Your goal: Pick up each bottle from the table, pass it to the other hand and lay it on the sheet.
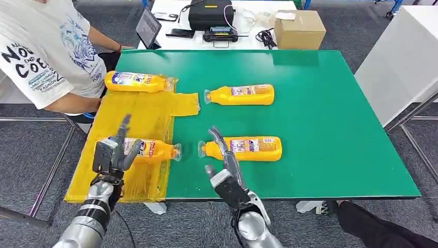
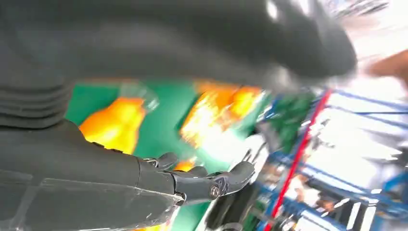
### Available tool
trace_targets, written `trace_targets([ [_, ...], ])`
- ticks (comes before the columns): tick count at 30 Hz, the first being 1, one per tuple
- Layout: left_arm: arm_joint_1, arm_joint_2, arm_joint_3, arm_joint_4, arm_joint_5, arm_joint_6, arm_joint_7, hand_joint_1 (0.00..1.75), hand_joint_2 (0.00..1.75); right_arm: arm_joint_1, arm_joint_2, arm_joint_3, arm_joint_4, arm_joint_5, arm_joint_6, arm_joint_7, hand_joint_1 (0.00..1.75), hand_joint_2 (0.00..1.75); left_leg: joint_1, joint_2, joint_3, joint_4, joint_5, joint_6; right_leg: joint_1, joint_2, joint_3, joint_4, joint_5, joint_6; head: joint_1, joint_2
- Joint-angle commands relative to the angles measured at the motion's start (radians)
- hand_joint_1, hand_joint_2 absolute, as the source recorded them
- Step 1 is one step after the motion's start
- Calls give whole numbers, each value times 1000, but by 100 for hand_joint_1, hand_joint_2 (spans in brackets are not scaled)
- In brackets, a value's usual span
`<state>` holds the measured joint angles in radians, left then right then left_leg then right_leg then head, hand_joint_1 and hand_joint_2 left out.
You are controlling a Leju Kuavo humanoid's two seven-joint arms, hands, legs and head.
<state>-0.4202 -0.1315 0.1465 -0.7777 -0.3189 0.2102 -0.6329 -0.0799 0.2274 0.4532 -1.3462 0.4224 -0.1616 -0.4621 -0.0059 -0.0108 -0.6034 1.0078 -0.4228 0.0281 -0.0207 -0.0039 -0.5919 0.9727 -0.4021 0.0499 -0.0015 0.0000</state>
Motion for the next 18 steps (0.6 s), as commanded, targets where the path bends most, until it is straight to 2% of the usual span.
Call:
trace_targets([
  [1,71,-75,31,-264,8,244,-26,0,175,-133,-149,-65,110,203,-85,126,0,175,2,1,2,0,-2,-1,2,1,2,-2,-1,-2,0,0],
  [5,109,-75,0,-319,33,254,-19,0,175,-207,-200,-93,195,282,-42,198,0,175,1,1,0,0,-1,-1,1,0,0,-1,0,-1,0,0],
  [9,112,-74,-23,-293,28,243,-17,0,175,-277,-228,-72,313,354,0,262,0,175,1,1,0,0,-1,-1,2,1,1,-2,0,-2,0,0],
  [18,107,-79,-30,-262,30,234,-16,0,175,-303,-228,-62,370,354,25,269,0,175,1,0,-2,0,-1,-1,1,0,-1,-1,0,-1,0,0],
])
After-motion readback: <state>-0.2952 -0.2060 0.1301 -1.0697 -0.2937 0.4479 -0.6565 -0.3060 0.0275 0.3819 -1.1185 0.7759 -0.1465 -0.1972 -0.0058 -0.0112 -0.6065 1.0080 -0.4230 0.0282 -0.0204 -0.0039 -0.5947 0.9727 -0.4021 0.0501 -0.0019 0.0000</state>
